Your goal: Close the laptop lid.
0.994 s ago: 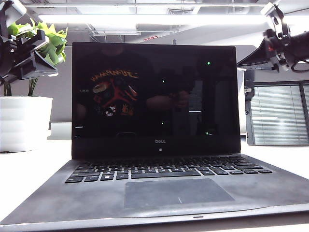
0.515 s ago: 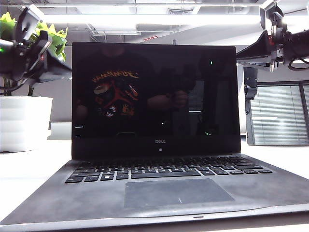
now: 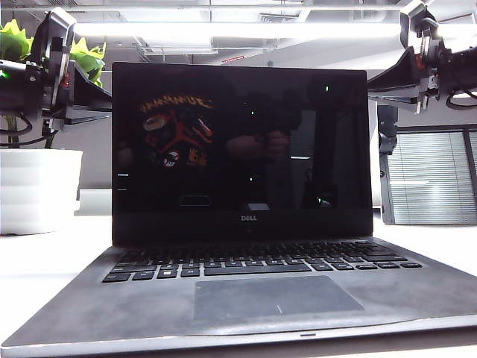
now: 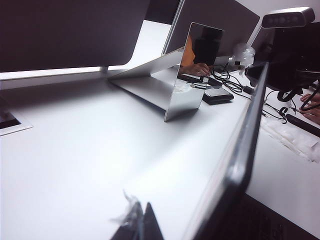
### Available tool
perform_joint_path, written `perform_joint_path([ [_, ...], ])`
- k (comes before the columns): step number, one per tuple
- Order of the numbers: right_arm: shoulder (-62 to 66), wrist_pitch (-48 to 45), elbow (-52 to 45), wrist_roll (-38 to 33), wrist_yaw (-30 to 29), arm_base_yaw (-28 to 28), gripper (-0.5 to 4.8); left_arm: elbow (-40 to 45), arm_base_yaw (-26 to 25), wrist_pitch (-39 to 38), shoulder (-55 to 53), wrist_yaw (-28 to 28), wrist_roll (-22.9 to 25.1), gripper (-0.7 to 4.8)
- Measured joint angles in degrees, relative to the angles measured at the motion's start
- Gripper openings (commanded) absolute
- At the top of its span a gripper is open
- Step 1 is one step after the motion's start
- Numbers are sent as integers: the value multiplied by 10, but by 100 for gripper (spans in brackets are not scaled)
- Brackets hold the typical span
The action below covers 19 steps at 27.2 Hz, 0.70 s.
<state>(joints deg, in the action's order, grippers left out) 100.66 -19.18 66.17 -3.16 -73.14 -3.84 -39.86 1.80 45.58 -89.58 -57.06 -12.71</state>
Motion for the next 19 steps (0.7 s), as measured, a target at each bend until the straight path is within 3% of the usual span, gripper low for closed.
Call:
perform_joint_path([
  [7,0,25,0,-1,-24,-1,-1,0,-4,-2,0,-18,-40,-5],
  [19,0,47,0,-56,-78,-1,-1,0,-5,-4,0,-119,-157,-5],
])
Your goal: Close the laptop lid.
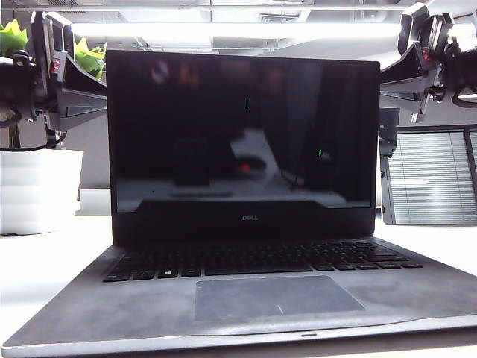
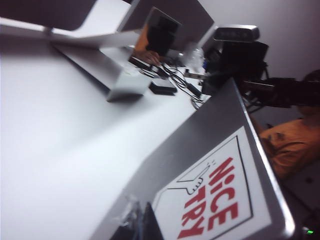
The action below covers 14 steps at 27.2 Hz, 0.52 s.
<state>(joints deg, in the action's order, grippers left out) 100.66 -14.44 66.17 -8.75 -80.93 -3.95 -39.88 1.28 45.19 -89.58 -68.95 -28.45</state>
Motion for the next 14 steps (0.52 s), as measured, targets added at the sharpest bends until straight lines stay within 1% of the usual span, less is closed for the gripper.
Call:
perform_joint_path([
  [2,0,0,0,-23,-7,0,-1,0,4,-1,0,-14,-18,-5],
  [5,0,10,0,-57,-11,0,-1,0,6,-12,0,-30,-32,-5],
  [8,0,57,0,-62,-27,0,-1,-1,6,-30,0,-50,-36,-5],
  [10,0,98,0,-62,-29,0,-1,-1,6,-47,0,-56,-38,-5],
  [14,0,147,0,-60,-33,0,-1,-2,6,-74,0,-71,-38,-5],
])
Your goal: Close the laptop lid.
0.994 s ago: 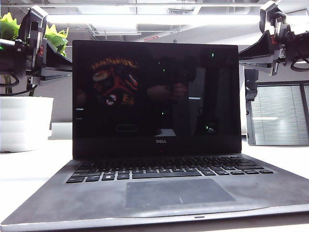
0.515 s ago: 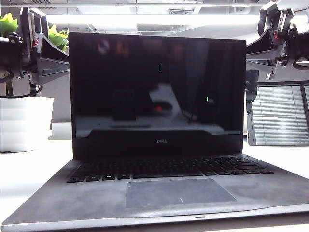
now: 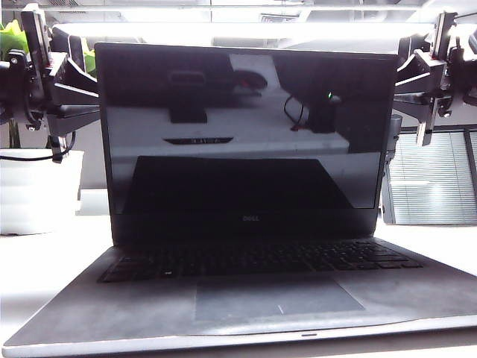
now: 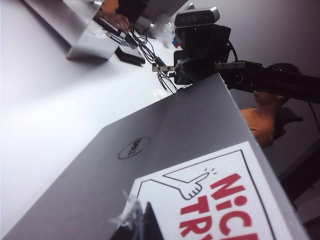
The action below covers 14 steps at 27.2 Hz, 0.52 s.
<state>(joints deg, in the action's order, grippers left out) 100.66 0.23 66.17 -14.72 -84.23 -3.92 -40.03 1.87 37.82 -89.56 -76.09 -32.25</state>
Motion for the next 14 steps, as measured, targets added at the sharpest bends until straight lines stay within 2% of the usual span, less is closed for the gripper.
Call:
perform_joint_path([
  [3,0,41,0,14,-10,0,-1,0,0,-17,0,-3,0,-5],
  [5,0,90,0,51,-10,0,-1,0,0,-21,0,-11,0,-5],
  [9,0,216,0,161,-6,0,-1,0,2,-54,0,-33,0,-5],
  [14,0,354,2,286,32,-1,-1,1,11,-103,0,-42,14,-5],
])
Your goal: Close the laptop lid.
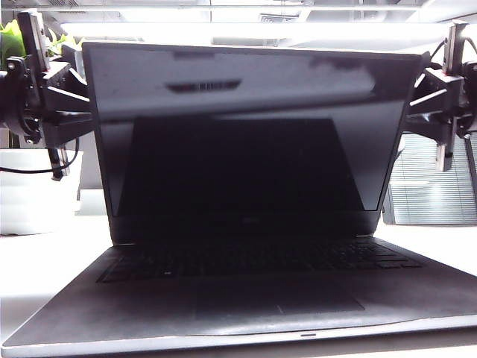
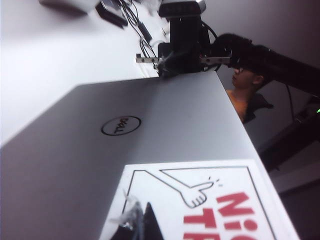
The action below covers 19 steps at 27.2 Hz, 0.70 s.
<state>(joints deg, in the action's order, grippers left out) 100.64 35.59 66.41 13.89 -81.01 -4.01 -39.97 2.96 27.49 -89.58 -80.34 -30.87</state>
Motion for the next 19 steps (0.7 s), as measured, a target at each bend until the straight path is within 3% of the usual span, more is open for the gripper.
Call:
perform_joint_path([
  [3,0,72,1,64,17,0,-1,1,17,-37,0,-1,15,-5],
  [5,0,119,0,99,35,5,-1,0,29,-85,0,-1,51,-5],
  [12,-1,154,-75,152,64,14,-1,11,33,-348,0,32,260,-5],
  [19,-1,134,-173,158,80,15,-1,43,33,-409,0,126,264,-5],
])
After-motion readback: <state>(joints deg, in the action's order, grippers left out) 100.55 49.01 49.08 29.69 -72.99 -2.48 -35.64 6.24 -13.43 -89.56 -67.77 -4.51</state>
